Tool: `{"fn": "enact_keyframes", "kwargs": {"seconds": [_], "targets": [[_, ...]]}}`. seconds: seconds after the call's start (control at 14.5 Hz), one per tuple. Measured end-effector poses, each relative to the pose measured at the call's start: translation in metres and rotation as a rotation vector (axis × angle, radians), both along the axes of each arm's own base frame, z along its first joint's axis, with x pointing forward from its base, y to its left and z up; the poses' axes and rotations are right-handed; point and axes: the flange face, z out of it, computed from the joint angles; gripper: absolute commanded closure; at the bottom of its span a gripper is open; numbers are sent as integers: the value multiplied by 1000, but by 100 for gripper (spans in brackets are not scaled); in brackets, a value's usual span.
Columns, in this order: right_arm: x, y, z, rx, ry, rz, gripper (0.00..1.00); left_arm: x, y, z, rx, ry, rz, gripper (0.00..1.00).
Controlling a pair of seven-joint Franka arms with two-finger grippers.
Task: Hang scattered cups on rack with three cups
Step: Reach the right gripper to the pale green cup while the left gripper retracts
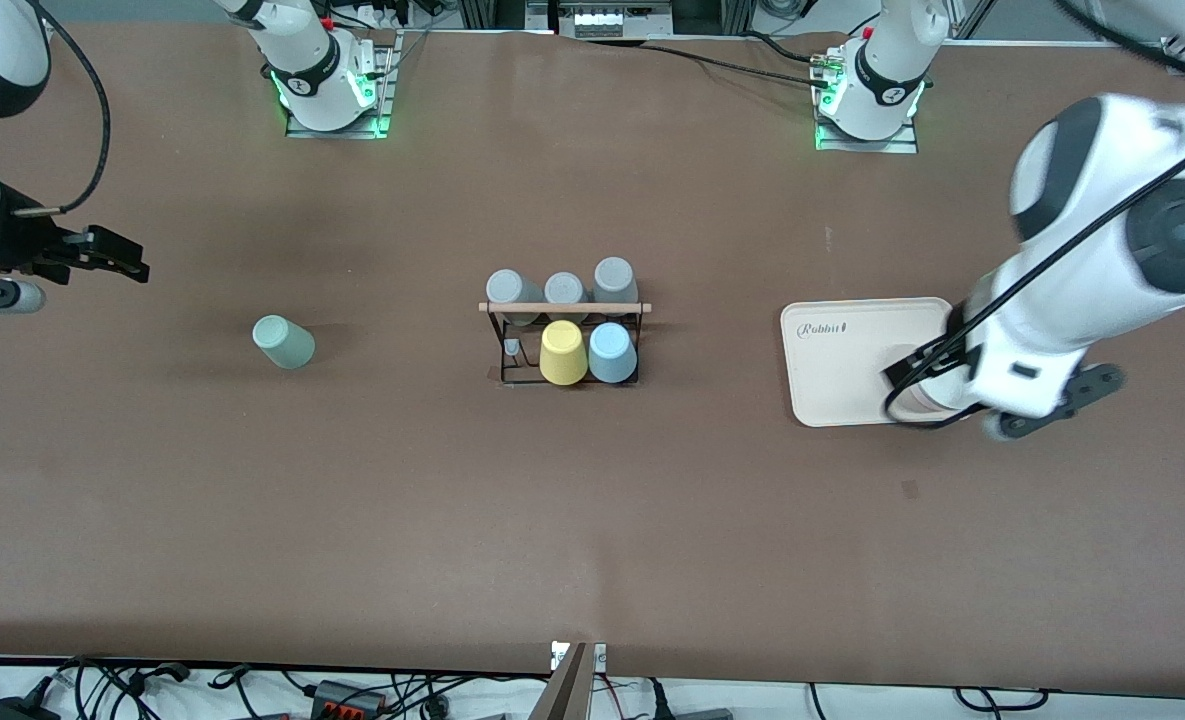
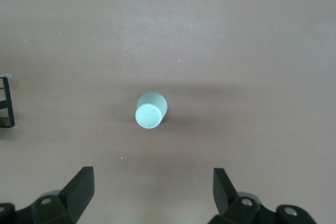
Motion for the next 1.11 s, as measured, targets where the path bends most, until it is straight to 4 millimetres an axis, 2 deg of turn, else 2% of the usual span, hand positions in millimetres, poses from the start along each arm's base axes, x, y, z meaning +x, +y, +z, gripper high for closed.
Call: {"fn": "enact_keyframes", "kwargs": {"seconds": [0.14,0.41,0.69,0.83,1.11], "targets": [[6,3,-20,0,35,6,0,-22,24,20,6,-1,-89,0],[28,19,-88,-3,129,32,0,-71,79,56,22,-12,-246,0],[38,20,-130,-6,131,32,0,-110,134,78,-20,-26,-330,0],[34,21,-150,-7,119,30,0,-122,142,86,-55,-36,-338,0],[19,28,-203,-9,70,39,0,-130,126,99,-67,-61,-368,0]]}}
